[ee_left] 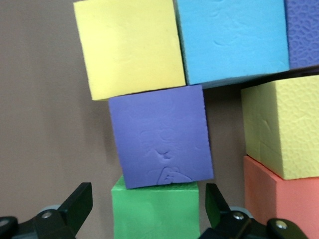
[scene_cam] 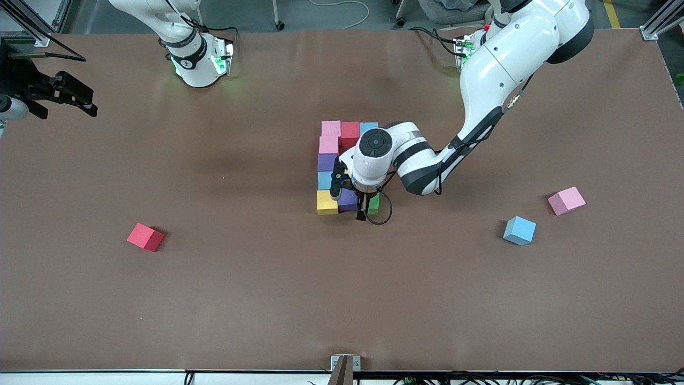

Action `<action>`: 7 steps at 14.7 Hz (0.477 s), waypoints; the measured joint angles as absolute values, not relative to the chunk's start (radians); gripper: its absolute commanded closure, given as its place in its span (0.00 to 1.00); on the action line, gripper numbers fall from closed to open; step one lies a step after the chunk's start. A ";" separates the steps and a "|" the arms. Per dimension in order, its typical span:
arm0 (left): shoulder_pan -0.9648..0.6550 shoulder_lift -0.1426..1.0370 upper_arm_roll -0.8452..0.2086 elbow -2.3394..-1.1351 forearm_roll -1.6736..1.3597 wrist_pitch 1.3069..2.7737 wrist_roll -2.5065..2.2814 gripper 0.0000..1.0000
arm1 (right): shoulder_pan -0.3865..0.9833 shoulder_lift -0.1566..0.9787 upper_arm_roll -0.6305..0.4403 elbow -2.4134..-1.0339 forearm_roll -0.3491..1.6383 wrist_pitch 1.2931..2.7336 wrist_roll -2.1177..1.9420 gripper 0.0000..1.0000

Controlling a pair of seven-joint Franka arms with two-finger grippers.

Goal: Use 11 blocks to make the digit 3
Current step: 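Lower the green block beside the purple block with the left gripper, then open the left gripper and lift it off the green block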

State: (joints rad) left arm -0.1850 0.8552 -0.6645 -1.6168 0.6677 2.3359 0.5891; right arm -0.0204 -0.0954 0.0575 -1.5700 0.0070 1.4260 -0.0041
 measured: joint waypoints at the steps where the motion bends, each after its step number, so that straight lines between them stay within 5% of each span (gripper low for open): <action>1: -0.185 0.855 -0.665 -1.614 0.668 2.336 0.589 0.00 | -0.020 -0.095 0.057 -1.570 0.007 1.428 -0.004 0.00; 7: -0.142 0.845 -0.739 -1.587 0.651 2.249 0.589 0.00 | -0.029 -0.095 0.053 -1.570 0.007 1.445 -0.027 0.00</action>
State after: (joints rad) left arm -0.1420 0.8450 -0.7389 -1.5866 0.6505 2.2485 0.5890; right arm -0.0292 -0.0954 0.0529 -1.5700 0.0070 1.4449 -0.0272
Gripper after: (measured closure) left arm 0.000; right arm 0.000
